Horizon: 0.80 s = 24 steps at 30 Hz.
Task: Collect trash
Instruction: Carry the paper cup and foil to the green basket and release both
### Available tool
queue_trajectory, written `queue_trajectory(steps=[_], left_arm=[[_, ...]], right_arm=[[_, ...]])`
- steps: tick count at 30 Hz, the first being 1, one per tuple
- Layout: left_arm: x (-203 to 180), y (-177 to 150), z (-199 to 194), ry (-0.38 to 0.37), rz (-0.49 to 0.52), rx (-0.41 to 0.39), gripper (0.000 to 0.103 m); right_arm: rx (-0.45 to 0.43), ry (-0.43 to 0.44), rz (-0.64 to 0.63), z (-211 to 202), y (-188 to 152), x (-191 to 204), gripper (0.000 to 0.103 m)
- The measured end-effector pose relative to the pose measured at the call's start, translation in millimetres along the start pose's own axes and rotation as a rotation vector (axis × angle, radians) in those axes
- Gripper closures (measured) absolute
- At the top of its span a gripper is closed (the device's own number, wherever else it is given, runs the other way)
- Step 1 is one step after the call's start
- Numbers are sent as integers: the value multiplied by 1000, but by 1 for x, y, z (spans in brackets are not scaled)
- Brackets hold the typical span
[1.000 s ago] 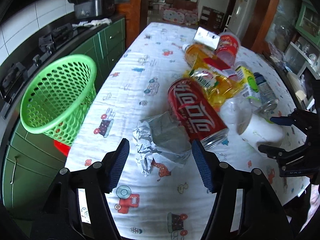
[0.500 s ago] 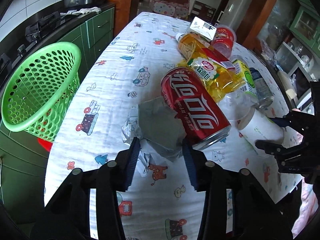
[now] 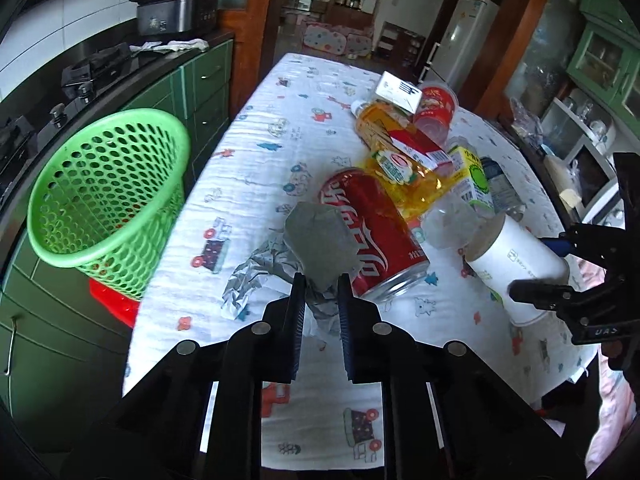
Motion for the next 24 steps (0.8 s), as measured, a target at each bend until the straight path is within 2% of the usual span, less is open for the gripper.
queue_trajectory(steps=[4,11,17,24], left_arm=[[21,12,-20,13,-31,-54,89],[88,51,-39,134,-82,-139,89],[157,85,-9,229,-128,-123,89],[211,87,50,232,-214,-6,84]], right_arm=[[-35,37,-31,-2,25,22,43],[-80,84,-89,13,81,58,43],[-104,115,-102,39,130,81,43],[-111,146,-84,80,183,98,43]])
Point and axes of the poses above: each gripper's, at about its wrist camera, not at the fingertips, and z roughly the way its jaws point, x to its left, y to its top, the point moved 4 cm from there along z, roughly the way its jaws point, and after that the axes turned 12 degrees about y, right-handed, at the moved point
